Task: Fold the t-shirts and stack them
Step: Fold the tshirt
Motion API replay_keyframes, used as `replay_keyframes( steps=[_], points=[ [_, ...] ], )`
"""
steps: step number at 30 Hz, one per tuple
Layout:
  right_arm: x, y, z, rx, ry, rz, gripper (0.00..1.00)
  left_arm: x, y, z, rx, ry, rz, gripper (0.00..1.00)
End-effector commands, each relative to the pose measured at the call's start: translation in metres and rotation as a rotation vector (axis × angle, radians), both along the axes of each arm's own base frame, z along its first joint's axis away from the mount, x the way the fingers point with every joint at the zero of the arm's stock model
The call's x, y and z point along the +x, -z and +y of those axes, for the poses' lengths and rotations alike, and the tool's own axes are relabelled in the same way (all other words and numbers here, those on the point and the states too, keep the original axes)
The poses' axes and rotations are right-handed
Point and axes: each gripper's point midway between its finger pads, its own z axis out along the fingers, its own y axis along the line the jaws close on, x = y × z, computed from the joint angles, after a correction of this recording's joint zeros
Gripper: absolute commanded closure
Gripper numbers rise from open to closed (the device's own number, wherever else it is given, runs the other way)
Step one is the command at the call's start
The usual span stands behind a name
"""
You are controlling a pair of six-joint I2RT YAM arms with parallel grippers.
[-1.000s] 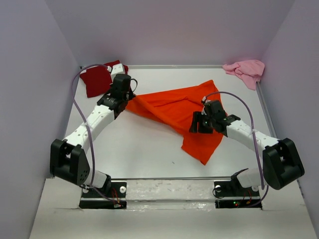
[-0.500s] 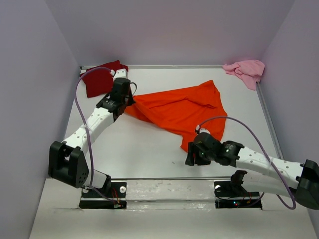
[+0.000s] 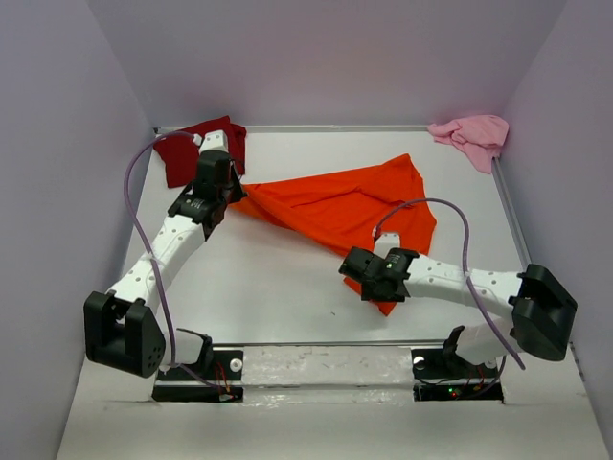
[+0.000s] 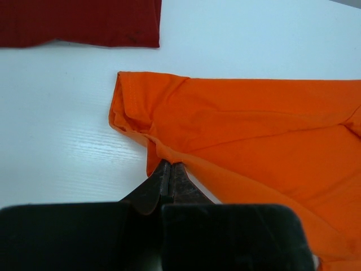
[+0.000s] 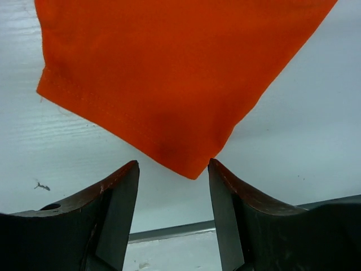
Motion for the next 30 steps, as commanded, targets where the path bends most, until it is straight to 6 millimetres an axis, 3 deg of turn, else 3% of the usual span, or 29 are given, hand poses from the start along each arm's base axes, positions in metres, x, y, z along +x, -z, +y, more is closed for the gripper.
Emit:
replay_keyframes(
  steps=[1, 7, 12, 18, 23, 30],
  points=[
    [0.012, -0.007, -0.011, -0.103, -0.011, -0.063, 0.42, 0.002, -0.021, -0.001, -0.035, 0.02, -0.069, 1.0],
    [-0.002, 0.018, 0.003, -0.035, -0.012, 0.026, 0.42, 0.002, -0.02, 0.003, -0.036, 0.016, -0.068, 1.0],
    [-0.02, 0.017, -0.003, 0.056, 0.007, 0.054, 0.42, 0.004, -0.021, 0.01, -0.041, -0.005, -0.071, 1.0],
    [-0.037, 0.028, -0.02, 0.046, 0.031, 0.098, 0.42, 0.006, -0.024, 0.019, -0.052, -0.022, -0.079, 1.0],
    [-0.037, 0.03, -0.017, 0.061, 0.031, 0.096, 0.42, 0.005, -0.025, 0.019, -0.055, -0.023, -0.081, 1.0],
    [-0.026, 0.035, 0.004, 0.083, 0.0, 0.096, 0.43, 0.005, -0.023, 0.017, -0.061, -0.012, -0.08, 1.0]
  ],
)
